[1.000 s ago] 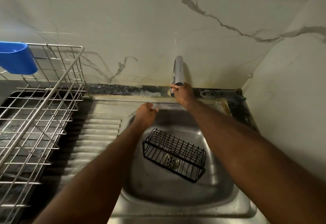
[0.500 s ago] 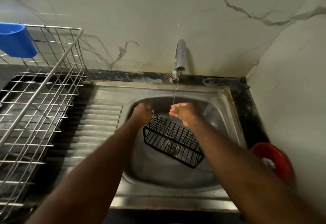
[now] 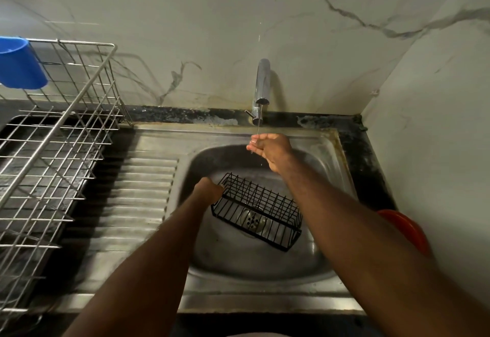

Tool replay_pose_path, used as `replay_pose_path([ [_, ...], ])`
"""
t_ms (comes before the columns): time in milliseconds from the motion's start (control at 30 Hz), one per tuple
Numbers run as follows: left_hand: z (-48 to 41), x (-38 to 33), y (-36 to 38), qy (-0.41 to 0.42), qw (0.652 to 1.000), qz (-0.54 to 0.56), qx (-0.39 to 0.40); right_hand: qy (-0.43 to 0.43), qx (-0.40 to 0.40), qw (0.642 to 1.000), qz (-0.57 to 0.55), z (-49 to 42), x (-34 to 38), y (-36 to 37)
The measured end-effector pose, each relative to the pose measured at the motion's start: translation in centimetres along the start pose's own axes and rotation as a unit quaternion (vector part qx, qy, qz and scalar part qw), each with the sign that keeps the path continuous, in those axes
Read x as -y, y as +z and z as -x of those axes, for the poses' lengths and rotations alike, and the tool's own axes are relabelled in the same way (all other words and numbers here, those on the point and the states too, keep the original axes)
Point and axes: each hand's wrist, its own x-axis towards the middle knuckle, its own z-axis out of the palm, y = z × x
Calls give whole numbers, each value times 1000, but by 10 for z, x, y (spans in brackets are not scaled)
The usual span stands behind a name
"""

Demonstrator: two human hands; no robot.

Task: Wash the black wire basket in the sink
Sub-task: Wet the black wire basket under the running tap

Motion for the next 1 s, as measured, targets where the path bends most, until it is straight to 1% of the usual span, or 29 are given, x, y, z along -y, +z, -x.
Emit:
replay_pose_path([
  [100, -9, 12, 5, -26, 999, 38, 3, -9, 11, 1000, -4, 1, -1, -5],
  [167, -12, 15, 7, -30, 999, 43, -3, -21, 11, 1000, 7, 4, 0, -10],
  [233, -7, 11, 7, -24, 999, 36, -7, -46, 7, 997, 62, 6, -3, -16],
  [300, -1, 6, 5, -17, 1000, 25, -3, -60, 4, 983, 176, 8, -13, -27],
  [333, 1, 4, 4, -15, 1000, 17, 1, -58, 7, 966, 254, 10, -22, -34],
  [400, 4, 2, 2, -9, 1000, -3, 5, -55, 29, 916, 397, 17, -42, -49],
  [433, 5, 1, 2, -1, 1000, -12, 7, -60, 46, 899, 432, 22, -52, -55],
  [500, 5, 0, 4, 12, 1000, -22, 15, -70, 85, 885, 452, 32, -64, -61],
  [533, 7, -1, 5, 17, 999, -27, 19, -68, 107, 873, 472, 36, -68, -62],
  [567, 8, -1, 6, 23, 999, -28, 18, -67, 130, 849, 509, 40, -71, -63],
  [667, 11, -4, 8, 20, 1000, -24, 4, -59, 163, 747, 641, 48, -84, -64],
  [700, 12, -4, 8, 21, 999, -24, 0, -58, 163, 731, 660, 48, -89, -66],
  [833, 15, -5, 4, 19, 999, -28, -8, -87, 152, 710, 682, 47, -92, -72],
  [900, 13, -6, 1, 29, 999, -16, -21, -88, 161, 724, 665, 45, -80, -72],
  [1000, 12, -11, -5, 47, 997, 38, -38, -87, 166, 747, 638, 36, -52, -69],
])
